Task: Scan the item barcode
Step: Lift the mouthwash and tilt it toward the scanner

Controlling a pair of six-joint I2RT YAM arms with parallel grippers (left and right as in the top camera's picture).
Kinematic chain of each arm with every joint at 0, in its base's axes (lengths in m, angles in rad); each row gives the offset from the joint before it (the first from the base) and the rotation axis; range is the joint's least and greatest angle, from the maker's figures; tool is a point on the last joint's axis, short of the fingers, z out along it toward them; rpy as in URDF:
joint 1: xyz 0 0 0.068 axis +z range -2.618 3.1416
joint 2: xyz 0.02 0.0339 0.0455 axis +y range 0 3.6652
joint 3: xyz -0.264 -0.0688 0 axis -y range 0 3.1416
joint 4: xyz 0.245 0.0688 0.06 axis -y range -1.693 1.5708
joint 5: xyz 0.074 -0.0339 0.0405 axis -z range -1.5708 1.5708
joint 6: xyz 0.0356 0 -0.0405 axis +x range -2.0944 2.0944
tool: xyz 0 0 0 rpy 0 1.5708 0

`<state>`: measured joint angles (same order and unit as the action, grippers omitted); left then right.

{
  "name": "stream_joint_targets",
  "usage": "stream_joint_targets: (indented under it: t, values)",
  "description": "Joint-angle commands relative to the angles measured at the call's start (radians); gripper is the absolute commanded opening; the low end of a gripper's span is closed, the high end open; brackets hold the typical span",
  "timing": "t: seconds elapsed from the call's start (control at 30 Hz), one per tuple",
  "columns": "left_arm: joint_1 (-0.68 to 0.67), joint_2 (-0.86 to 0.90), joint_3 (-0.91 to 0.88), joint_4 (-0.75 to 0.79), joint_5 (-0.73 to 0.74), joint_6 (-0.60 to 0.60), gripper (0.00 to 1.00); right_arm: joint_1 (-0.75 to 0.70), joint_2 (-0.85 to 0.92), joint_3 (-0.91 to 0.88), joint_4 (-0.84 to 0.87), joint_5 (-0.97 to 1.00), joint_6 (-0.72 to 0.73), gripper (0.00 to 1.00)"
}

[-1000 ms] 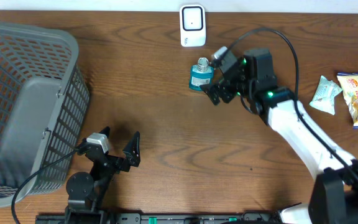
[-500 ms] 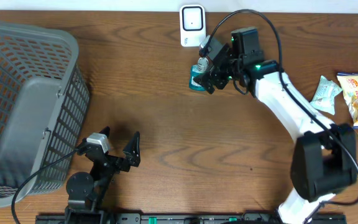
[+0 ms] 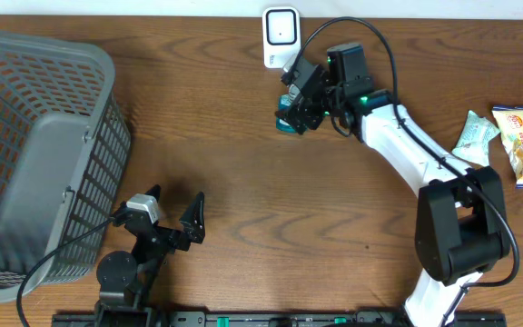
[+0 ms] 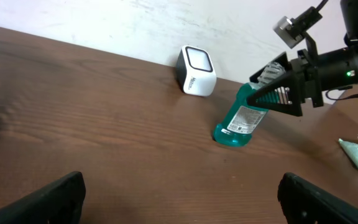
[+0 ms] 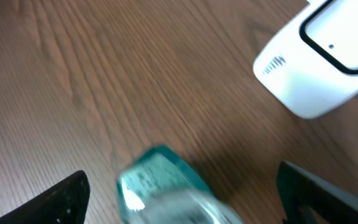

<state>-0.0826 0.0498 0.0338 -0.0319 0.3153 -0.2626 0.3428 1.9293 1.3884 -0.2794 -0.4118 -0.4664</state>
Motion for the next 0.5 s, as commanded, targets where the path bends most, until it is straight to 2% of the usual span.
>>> stream_joint_targets:
  t: [0.0, 0.03, 0.27, 0.37, 0.47]
  values:
    - [-0.004, -0.005, -0.027, -0.014, 0.006, -0.001, 0.99, 0.026, 0.024, 0.016, 0.019, -0.011, -0.014, 0.86]
    - [-0.004, -0.005, -0.027, -0.014, 0.006, -0.001, 0.99, 0.029, 0.029, 0.016, 0.026, 0.004, -0.014, 0.80]
    - [-0.004, -0.005, -0.027, -0.014, 0.006, -0.001, 0.99, 0.024, 0.072, 0.016, -0.002, 0.064, -0.014, 0.66]
    - [-0.004, -0.005, -0.027, -0.014, 0.006, -0.001, 0.99, 0.024, 0.073, 0.016, -0.008, 0.069, -0.014, 0.43]
    - [-0.004, -0.005, -0.027, -0.014, 0.006, -0.001, 0.99, 0.023, 0.073, 0.016, -0.022, 0.071, -0.014, 0.30]
